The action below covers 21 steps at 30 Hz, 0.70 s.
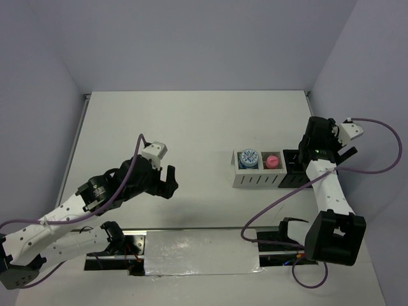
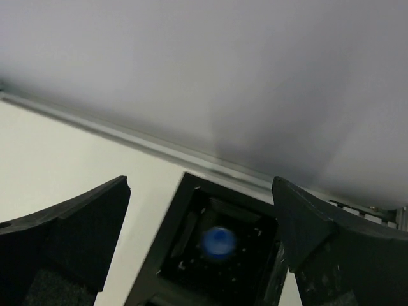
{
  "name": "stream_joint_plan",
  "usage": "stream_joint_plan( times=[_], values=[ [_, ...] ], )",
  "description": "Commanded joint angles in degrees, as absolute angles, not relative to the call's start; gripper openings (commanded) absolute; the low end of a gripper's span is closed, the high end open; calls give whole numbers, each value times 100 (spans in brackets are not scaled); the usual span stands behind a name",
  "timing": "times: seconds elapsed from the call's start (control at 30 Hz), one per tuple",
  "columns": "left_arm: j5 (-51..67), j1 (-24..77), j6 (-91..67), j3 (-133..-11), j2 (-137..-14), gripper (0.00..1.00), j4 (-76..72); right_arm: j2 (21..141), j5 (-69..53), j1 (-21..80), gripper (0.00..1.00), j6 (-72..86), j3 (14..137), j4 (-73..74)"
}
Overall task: Sort the stationery into containers
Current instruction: Place the stationery in the storage box, then reset both arms
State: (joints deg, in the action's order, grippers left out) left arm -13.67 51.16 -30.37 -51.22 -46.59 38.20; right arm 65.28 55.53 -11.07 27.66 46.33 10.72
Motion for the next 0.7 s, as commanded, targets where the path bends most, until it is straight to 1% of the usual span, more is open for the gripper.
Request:
stream_joint_plan(
  times=[0.0,0.03,0.07,0.1,0.13,0.17,0.2,0.27,0.33,0.4,0.43,0.5,0.57,0.67],
  values=[
    [-2037,5124,-3312,-5317,-4868,99,3945,6207,5494,-548,100,2717,5281,1467],
    [-2274,5124,-3400,-5378,-4939,99,4042,6101,5363,-406,100,2455,5361,1494],
    [-2703,5098,-3506,-5509,-5018,99,4139,5839,4813,-291,100,2261,5466,1477],
    [-2881,4958,-3603,-5589,-5123,99,4261,5697,4529,-46,100,2076,5510,1520],
    [-3031,4853,-3795,-5668,-5298,99,4515,5521,4213,-27,100,1796,5563,1599],
    [-3293,4756,-3866,-5852,-5369,99,4605,5172,3888,209,100,1689,5650,1721],
    [-3374,4511,-3902,-5941,-5440,99,4658,4985,3458,481,100,1540,5686,1923],
    [-3445,4168,-3859,-6325,-5607,99,4771,4416,3131,746,100,1249,5818,2153],
    [-3638,3588,-3727,-6678,-5747,99,4912,4132,2551,965,100,1065,6037,2740],
    [-4014,3202,-3561,-7240,-5801,99,5150,3824,2278,1063,100,958,6441,3475],
    [-4217,3147,-3525,-7599,-5827,99,5237,3701,2424,1490,100,958,6538,3654],
    [-4882,3146,-3524,-7935,-5818,99,5597,3314,2418,1810,100,1028,6784,4232],
    [-5193,3146,-3516,-8322,-5705,99,5852,3104,2067,1819,100,1073,7126,4691],
    [-5563,3146,-3533,-8595,-5397,99,6309,2866,2022,1811,100,906,7504,5500]
  ],
)
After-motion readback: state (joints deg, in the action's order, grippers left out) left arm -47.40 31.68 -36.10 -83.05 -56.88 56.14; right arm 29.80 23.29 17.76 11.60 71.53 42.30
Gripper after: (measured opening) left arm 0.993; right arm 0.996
